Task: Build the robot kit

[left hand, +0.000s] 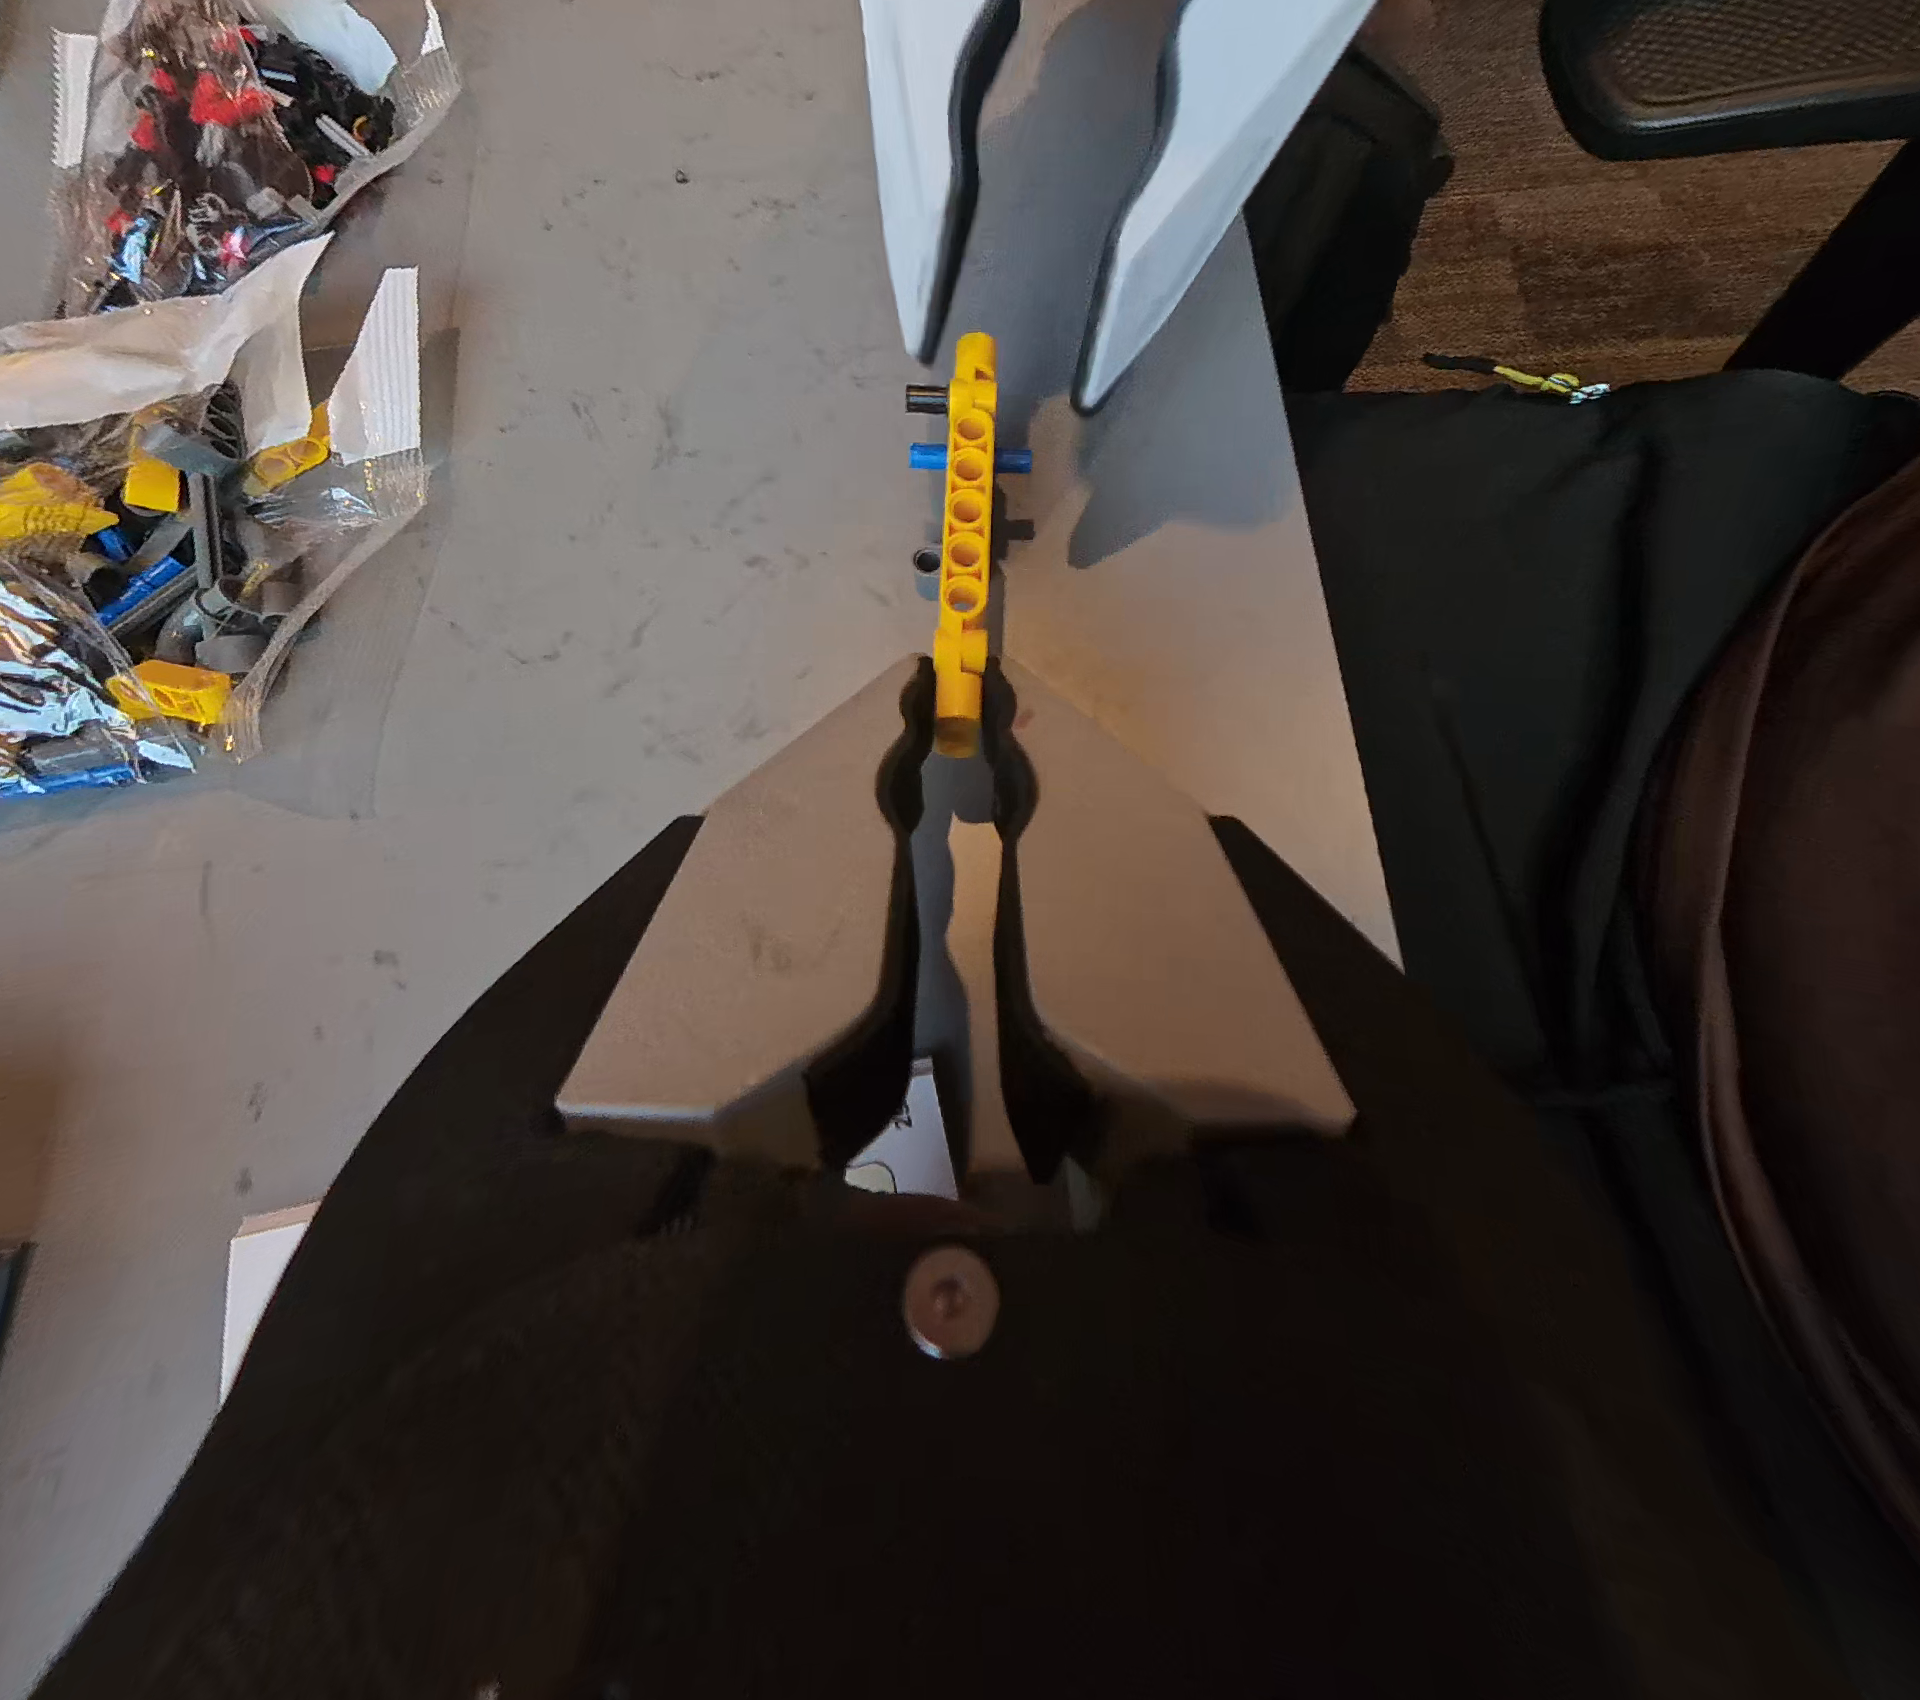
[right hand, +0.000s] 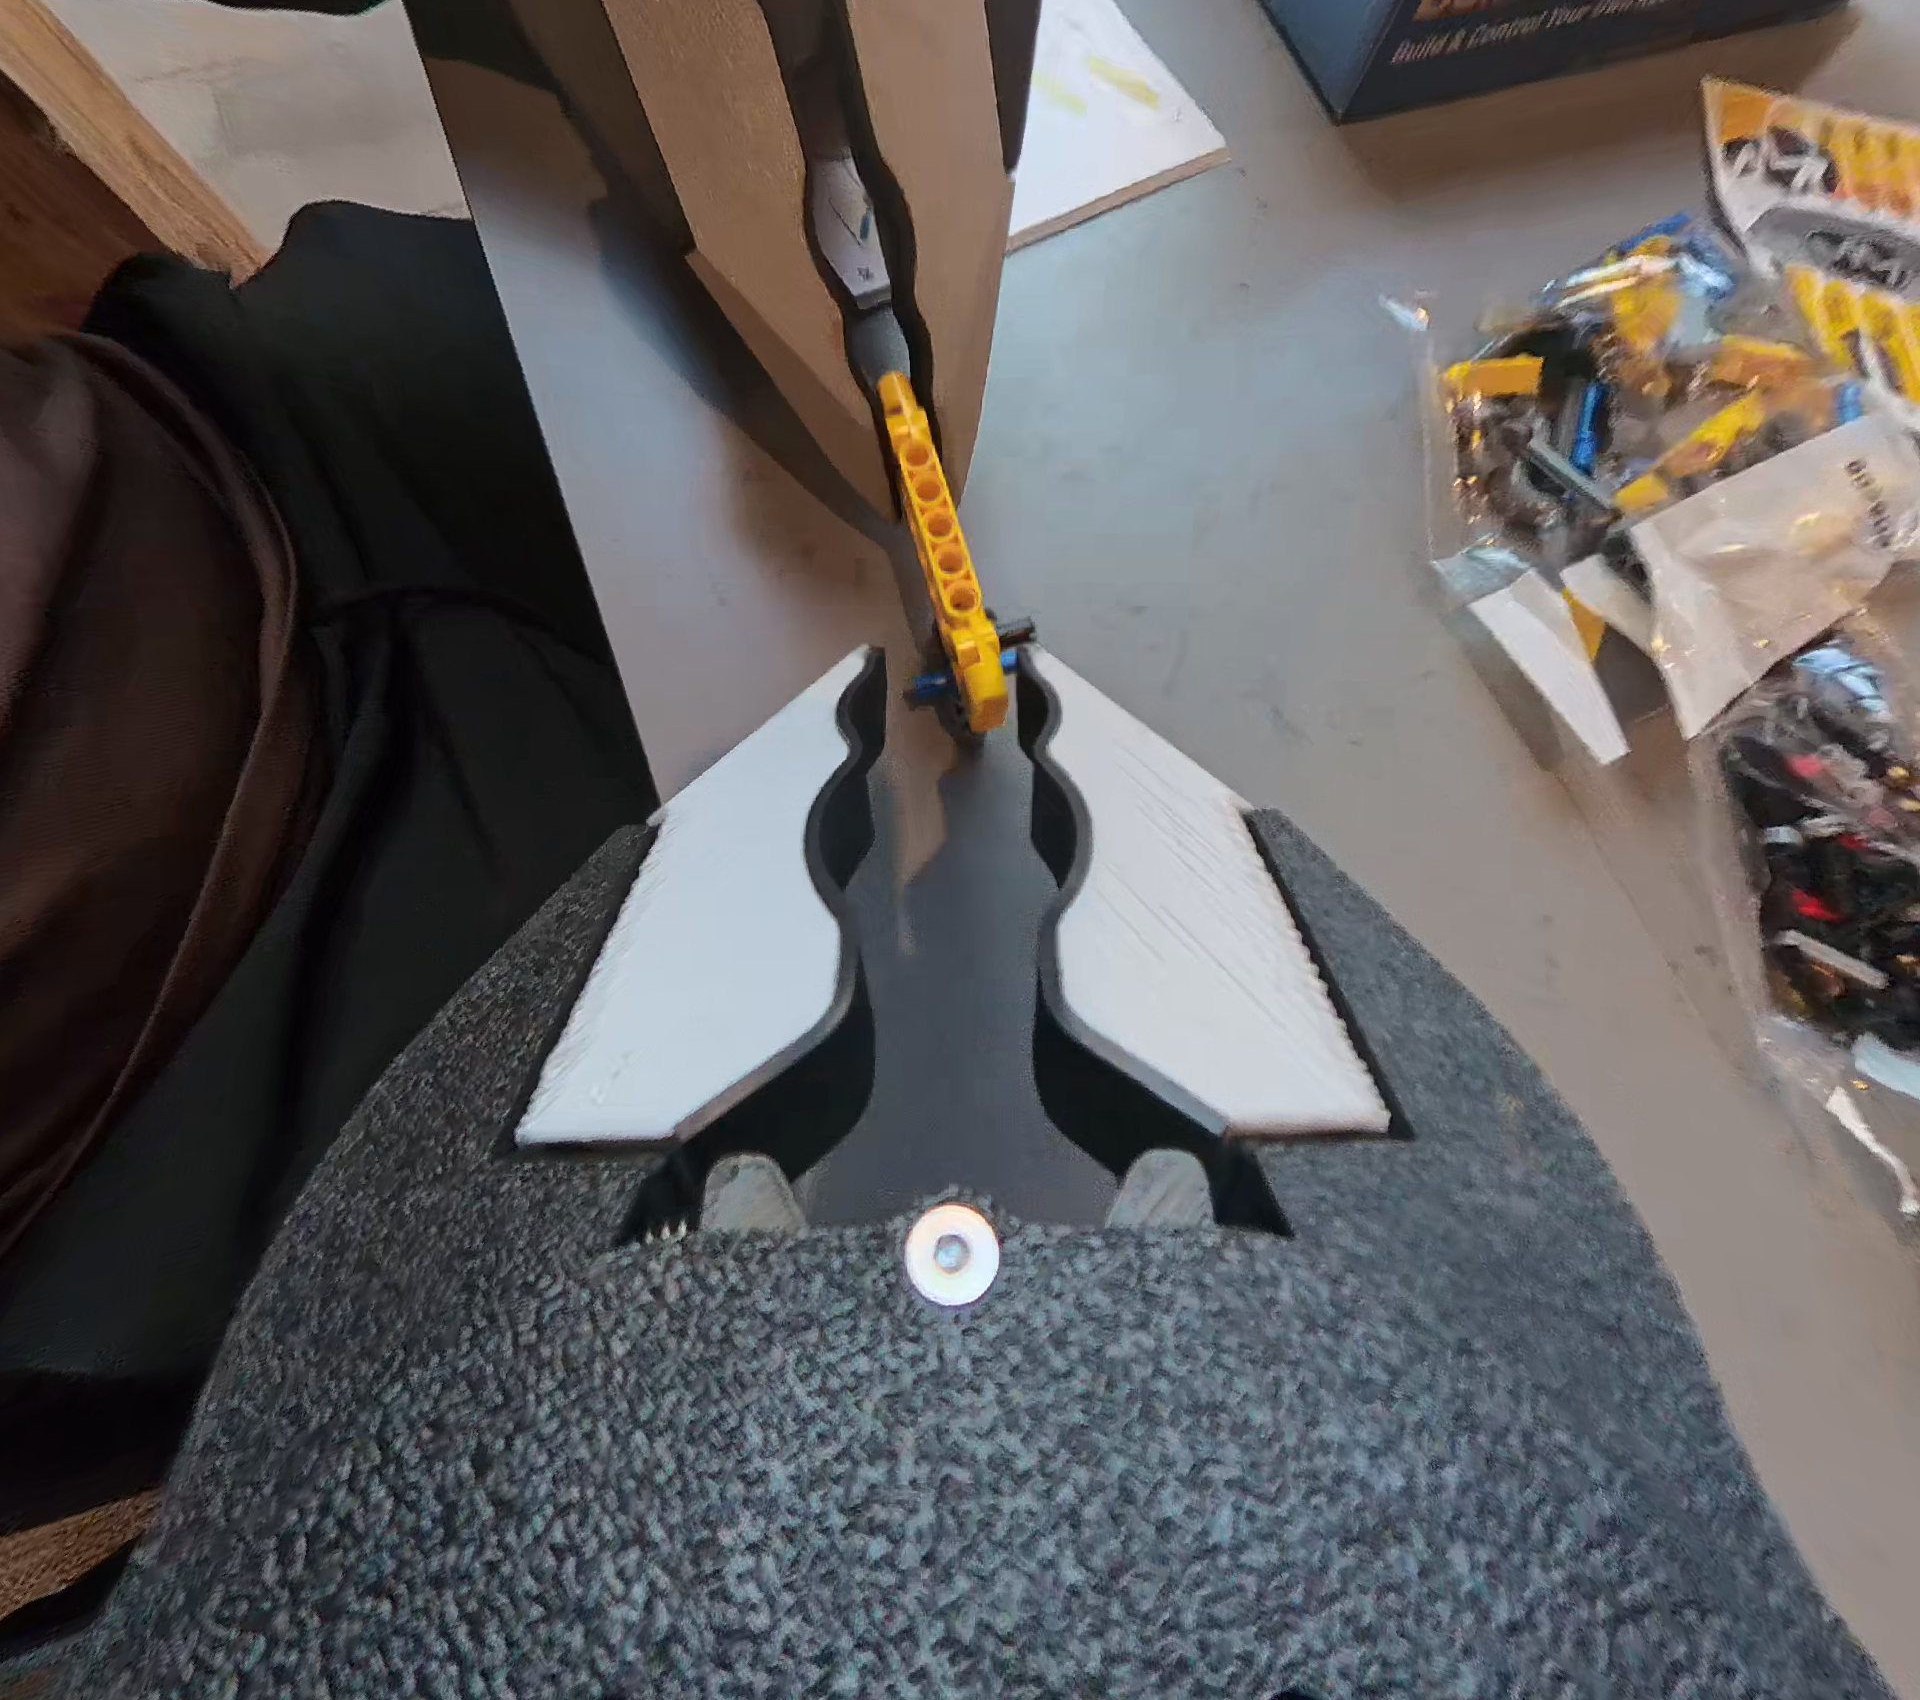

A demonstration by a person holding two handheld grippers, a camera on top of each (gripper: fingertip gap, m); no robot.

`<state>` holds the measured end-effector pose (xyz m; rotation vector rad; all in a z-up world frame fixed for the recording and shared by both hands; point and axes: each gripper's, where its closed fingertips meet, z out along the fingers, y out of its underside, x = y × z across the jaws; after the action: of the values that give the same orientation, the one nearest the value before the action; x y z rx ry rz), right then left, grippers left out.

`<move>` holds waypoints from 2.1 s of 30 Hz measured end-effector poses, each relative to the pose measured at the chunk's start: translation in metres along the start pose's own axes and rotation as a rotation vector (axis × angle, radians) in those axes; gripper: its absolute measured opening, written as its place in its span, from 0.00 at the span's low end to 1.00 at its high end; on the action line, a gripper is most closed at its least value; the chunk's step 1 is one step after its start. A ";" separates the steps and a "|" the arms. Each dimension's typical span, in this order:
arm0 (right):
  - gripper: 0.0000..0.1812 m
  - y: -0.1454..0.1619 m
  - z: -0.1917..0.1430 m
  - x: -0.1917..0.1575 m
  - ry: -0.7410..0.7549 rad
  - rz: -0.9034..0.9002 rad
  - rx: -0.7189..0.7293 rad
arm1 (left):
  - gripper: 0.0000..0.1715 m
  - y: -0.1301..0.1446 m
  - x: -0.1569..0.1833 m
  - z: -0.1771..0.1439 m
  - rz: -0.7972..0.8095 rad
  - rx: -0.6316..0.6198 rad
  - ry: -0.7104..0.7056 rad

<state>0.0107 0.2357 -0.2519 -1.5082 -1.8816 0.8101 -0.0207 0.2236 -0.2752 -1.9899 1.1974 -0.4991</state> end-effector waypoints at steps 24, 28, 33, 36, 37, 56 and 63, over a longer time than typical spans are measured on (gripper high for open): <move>0.05 0.011 0.023 0.003 -0.230 -0.182 -0.502 | 0.03 0.001 -0.002 0.003 -0.015 -0.034 0.104; 0.05 0.011 0.024 0.003 -0.235 -0.172 -0.541 | 0.03 0.002 -0.002 0.004 -0.036 -0.019 0.105; 0.05 0.012 0.024 0.003 -0.223 -0.107 -0.548 | 0.03 0.002 -0.003 0.004 -0.032 -0.023 0.103; 0.05 0.012 0.025 0.001 -0.237 -0.011 -0.449 | 0.04 -0.003 -0.006 0.003 -0.029 -0.008 0.096; 0.04 0.014 0.027 0.001 -0.236 0.014 -0.429 | 0.04 0.000 -0.004 0.005 -0.023 -0.033 0.104; 0.25 0.002 -0.015 0.024 -0.073 0.265 -0.120 | 0.03 0.007 -0.004 0.013 0.029 -0.074 0.051; 0.34 0.017 0.011 -0.003 -0.238 0.479 -0.040 | 0.03 -0.004 0.001 0.010 0.639 -0.043 -0.314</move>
<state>0.0135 0.2347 -0.2723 -2.0003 -1.7211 1.2171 -0.0119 0.2277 -0.2787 -1.5208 1.5402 0.1554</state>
